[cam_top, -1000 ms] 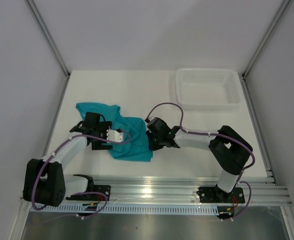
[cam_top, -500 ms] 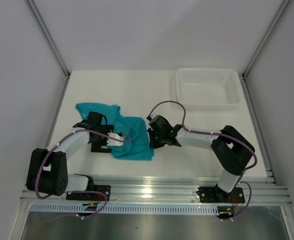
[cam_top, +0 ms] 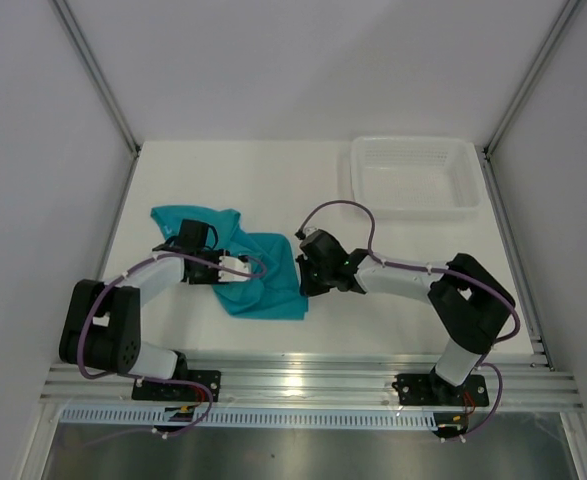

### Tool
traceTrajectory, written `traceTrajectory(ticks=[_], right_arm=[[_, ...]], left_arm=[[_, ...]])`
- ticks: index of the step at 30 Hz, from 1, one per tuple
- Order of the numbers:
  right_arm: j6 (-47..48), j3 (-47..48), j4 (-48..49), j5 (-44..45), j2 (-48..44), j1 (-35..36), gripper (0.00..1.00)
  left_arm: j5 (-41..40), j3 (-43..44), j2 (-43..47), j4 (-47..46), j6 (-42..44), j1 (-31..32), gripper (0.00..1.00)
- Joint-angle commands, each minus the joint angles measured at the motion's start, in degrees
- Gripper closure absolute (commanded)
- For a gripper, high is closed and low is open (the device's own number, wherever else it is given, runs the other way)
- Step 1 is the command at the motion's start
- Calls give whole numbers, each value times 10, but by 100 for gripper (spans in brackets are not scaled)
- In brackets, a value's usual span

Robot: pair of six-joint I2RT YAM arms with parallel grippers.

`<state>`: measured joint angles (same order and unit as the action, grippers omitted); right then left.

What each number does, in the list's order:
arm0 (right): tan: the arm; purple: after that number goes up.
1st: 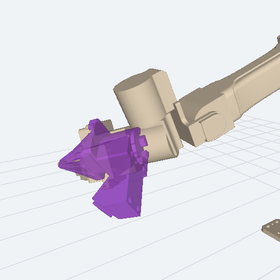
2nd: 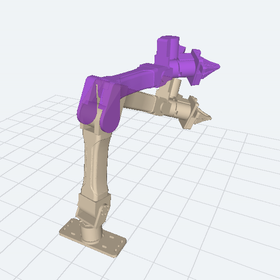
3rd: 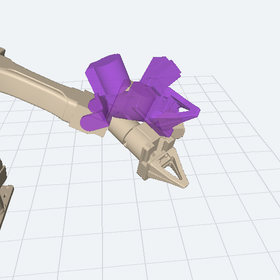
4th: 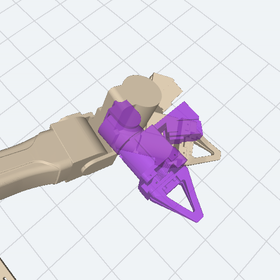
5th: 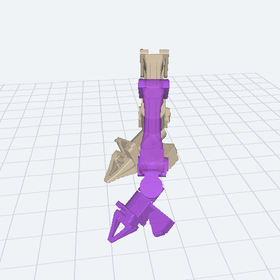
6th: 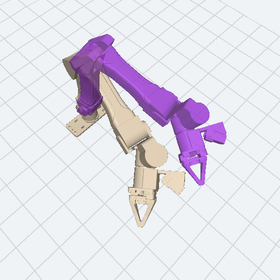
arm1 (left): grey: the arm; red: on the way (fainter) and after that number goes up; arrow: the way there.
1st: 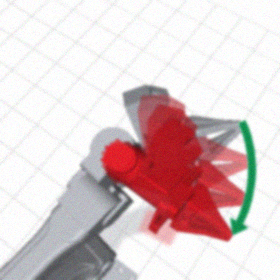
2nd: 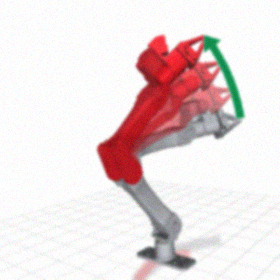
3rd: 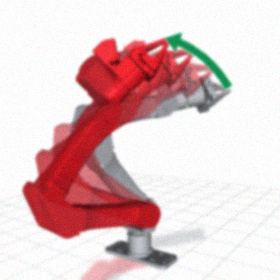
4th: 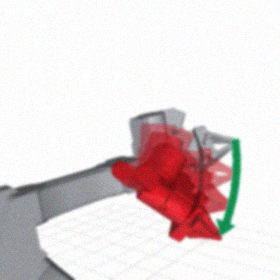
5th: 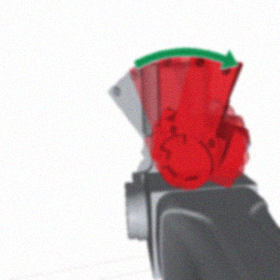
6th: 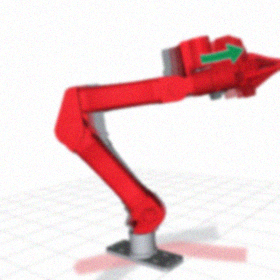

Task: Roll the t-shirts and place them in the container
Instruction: Flatten the tshirt

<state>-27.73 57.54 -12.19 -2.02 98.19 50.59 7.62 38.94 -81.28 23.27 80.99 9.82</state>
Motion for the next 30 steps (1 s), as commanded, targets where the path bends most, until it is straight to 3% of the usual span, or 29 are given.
traceTrajectory(ticks=[1, 2, 3, 6, 8, 11, 19, 24, 30], right_arm=[[-15, -11, 1, 11, -32, -7, 100], [-15, -13, 1, 11, -38, -8, 100], [-17, -15, 1, 11, -42, -10, 100], [-15, -16, -22, 20, -70, -22, 100], [-5, -12, -45, 40, -111, -36, 100], [11, -10, -117, 73, -189, -72, 100], [49, 33, -230, 124, -391, -124, 100], [73, 107, -308, 133, -434, -125, 100], [138, 166, -282, 113, -371, -176, 100]], left_arm=[[42, -13, -2, 16, -22, 1, 60], [42, -14, -2, 15, -33, 1, 88], [39, -15, -2, 9, -50, 0, 99], [43, 8, 13, 5, -133, -31, 100], [96, 63, 64, 39, -179, -68, 99], [193, 140, 156, 113, -262, -178, 99], [221, 219, 361, 220, -309, -235, 100], [224, 270, 375, 267, -361, -242, 99], [204, 296, 314, 188, -467, -243, 100]])
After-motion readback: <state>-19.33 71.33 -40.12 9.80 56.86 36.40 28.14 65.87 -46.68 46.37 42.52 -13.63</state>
